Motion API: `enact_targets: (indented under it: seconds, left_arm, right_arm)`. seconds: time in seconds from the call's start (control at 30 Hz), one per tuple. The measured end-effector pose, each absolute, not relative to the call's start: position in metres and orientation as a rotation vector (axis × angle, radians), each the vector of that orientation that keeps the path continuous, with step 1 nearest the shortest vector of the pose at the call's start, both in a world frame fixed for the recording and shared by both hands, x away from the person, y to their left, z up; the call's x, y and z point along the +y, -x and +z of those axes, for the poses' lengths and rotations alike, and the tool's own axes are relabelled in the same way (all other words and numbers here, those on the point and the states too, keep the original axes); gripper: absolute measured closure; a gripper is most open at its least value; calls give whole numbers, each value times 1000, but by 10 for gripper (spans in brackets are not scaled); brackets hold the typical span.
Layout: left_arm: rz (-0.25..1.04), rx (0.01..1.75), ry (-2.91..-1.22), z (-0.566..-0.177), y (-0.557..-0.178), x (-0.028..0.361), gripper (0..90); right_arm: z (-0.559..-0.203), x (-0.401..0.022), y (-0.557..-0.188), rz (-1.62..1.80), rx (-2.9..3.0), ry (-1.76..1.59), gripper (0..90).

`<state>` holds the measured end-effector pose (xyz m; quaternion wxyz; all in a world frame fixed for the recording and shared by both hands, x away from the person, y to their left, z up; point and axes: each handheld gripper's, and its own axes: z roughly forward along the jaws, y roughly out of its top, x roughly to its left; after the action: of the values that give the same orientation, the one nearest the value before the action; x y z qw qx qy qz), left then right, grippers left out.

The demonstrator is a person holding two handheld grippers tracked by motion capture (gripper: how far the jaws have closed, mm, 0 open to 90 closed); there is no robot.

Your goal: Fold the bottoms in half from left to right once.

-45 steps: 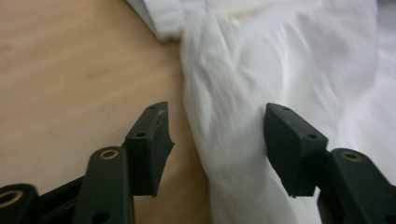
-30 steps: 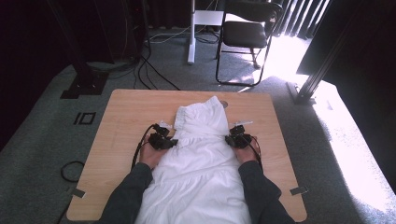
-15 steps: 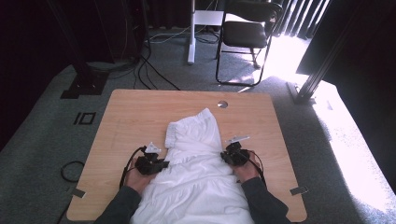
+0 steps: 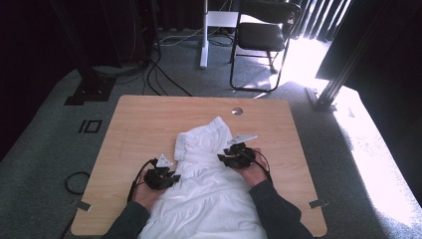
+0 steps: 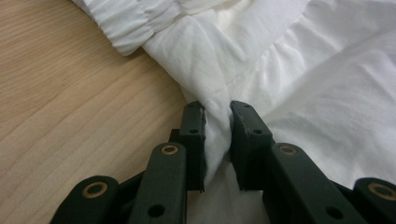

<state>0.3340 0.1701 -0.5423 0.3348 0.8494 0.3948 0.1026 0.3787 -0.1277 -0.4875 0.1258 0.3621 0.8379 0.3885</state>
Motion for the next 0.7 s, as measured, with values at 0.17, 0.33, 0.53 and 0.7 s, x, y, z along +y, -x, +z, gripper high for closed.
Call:
enact_targets:
  seconds: [0.17, 0.33, 0.53, 0.7]
  left_arm:
    - [280, 1029, -2219, -542, -335, 168, 772]
    - [282, 1032, -2210, -543, -335, 168, 777]
    - [278, 1034, -2204, -543, -334, 169, 786]
    - [279, 1037, -2193, -544, -333, 169, 788]
  right_arm:
    - [-493, -90, -387, 1207, 2516, -909, 825]
    - [-501, -56, -395, 1202, 2537, -833, 656]
    - [-523, -26, -409, 1028, 2573, -801, 455]
    - [-525, -27, -421, 974, 2553, -840, 716]
